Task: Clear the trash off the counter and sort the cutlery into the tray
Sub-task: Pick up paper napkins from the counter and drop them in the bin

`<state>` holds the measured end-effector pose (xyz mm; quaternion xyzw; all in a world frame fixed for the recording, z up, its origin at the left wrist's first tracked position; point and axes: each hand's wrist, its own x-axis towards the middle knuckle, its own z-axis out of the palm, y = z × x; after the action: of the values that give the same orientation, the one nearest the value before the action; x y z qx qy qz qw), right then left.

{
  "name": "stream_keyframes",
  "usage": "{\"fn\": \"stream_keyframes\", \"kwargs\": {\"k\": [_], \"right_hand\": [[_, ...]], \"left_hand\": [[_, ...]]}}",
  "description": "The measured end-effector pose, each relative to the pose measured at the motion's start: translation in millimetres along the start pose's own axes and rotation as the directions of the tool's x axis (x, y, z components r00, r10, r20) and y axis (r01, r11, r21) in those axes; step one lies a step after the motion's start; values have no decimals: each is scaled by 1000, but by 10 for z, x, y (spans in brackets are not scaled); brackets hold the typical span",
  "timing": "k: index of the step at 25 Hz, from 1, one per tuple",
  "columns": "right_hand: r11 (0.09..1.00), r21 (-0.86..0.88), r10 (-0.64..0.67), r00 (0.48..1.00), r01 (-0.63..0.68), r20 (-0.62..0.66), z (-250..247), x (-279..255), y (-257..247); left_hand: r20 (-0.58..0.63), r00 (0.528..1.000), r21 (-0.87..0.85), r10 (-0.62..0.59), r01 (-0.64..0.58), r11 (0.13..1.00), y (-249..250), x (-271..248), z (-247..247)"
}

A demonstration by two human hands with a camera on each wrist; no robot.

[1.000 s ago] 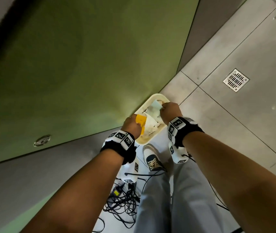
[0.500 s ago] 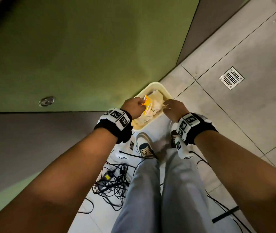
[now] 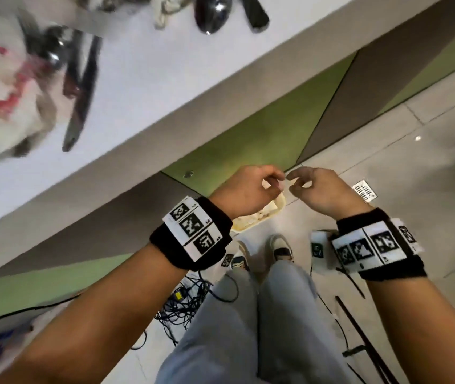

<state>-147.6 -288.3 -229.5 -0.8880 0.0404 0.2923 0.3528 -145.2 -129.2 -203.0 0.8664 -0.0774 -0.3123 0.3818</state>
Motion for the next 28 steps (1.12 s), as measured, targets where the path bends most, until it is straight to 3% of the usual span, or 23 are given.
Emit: {"fn": "stream_keyframes", "kwargs": {"k": [2, 8, 15, 19, 21, 23, 26, 28], "right_hand": [[998, 0, -62, 998, 63, -21, -303, -212, -297], [957, -43, -291, 952, 288, -99, -1025, -330, -1124], [937, 12, -338, 912, 350, -231, -1315, -102, -1687], [936, -51, -349, 894, 349, -282, -1340, 78, -1945], [934, -137, -357, 883, 331, -304, -1384, 206, -2067], [934, -215, -344, 880, 285, -328, -1467, 359, -2167], [944, -256, -291, 893, 209, -343, -1635, 576, -2240], [933, -305, -294, 896, 192, -334, -1758, 713, -2281]], "left_hand": [[-34, 998, -41, 45, -46, 998, 300, -273, -298], [-364, 928, -76, 73, -108, 991, 816, -721, -1216], [-550, 835, -78, -30, -16, 997, 858, -614, -1866], [-592, 806, 34, -16, 45, 998, 861, -362, -2151], [-564, 826, 113, 28, 43, 993, 869, -202, -2246], [-468, 882, 210, 53, 53, 976, 849, -44, -2280], [-318, 948, 372, 0, 124, 920, 741, 149, -2287], [-273, 962, 441, -28, 151, 885, 696, 222, -2317]]}}
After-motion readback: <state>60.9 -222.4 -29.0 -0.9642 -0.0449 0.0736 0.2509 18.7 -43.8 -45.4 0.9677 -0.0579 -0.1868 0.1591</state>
